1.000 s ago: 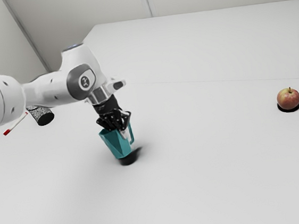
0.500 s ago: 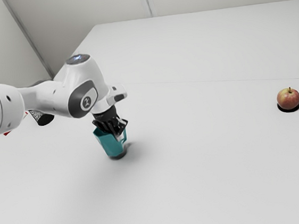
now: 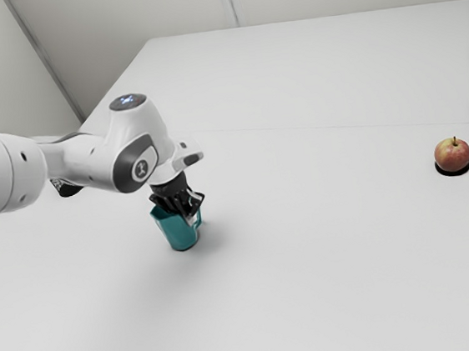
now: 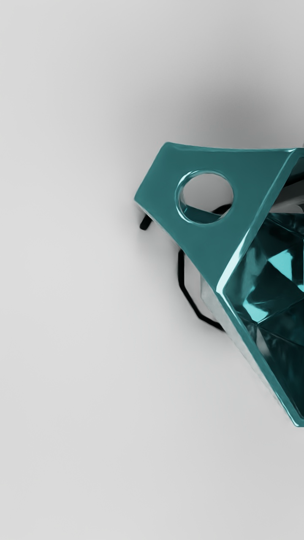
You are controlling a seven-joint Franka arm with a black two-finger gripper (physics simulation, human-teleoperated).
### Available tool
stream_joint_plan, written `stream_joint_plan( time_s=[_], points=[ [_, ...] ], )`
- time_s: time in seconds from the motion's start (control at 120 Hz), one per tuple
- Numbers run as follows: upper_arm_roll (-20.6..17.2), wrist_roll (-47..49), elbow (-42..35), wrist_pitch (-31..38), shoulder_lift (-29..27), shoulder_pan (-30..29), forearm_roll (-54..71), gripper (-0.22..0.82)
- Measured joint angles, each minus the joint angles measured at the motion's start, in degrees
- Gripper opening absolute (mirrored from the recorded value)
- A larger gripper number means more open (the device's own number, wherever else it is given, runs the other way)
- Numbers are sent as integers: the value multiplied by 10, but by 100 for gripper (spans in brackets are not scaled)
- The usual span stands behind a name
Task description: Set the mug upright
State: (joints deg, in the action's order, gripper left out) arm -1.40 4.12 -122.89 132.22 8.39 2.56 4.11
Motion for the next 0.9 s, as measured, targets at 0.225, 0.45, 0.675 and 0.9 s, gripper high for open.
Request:
stream_joint_plan(
  time_s=[0.225,0.45,0.675,0.9],
  points=[
    [-1,3,2,-1,-9,0,-2,24],
    [-1,4,3,-21,-52,7,-2,48],
    [0,3,27,-44,-90,16,-2,56],
    [1,1,111,-120,-96,21,1,59]
  ],
)
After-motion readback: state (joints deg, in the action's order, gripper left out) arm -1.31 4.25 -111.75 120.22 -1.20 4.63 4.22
